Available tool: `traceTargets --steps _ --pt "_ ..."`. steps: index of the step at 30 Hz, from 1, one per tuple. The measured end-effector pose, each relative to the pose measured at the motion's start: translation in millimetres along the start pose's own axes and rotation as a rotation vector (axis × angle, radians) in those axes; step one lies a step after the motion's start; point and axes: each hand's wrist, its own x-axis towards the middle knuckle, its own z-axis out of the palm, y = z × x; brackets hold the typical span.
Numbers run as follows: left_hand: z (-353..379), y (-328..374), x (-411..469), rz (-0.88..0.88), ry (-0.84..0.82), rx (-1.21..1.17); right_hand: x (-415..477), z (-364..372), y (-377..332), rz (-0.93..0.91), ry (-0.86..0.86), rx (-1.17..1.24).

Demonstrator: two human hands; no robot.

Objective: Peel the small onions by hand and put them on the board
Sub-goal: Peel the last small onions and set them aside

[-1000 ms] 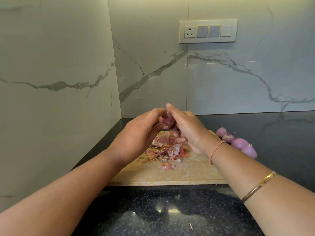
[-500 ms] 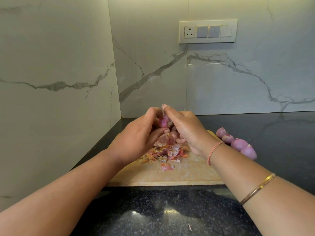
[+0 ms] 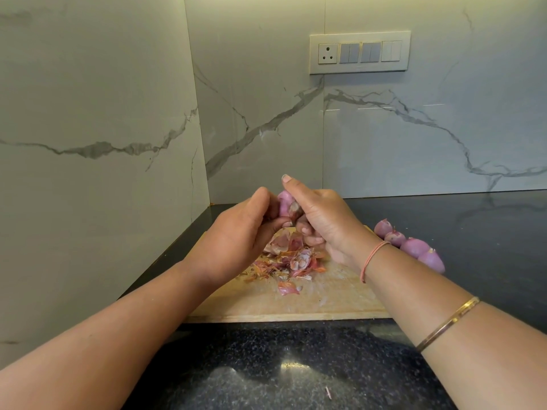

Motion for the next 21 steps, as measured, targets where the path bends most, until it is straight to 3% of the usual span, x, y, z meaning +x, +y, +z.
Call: traceTargets --steps 9,21 --pt "0.0 1.6 -1.0 0.005 -0.08 0.028 1.8 -0.4 3.3 -0.016 0.047 -0.097" --pt "-1.9 8.0 -1.5 -0.009 -0.052 0.017 -2.3 -0.5 -0.6 0.004 0.03 -0.012"
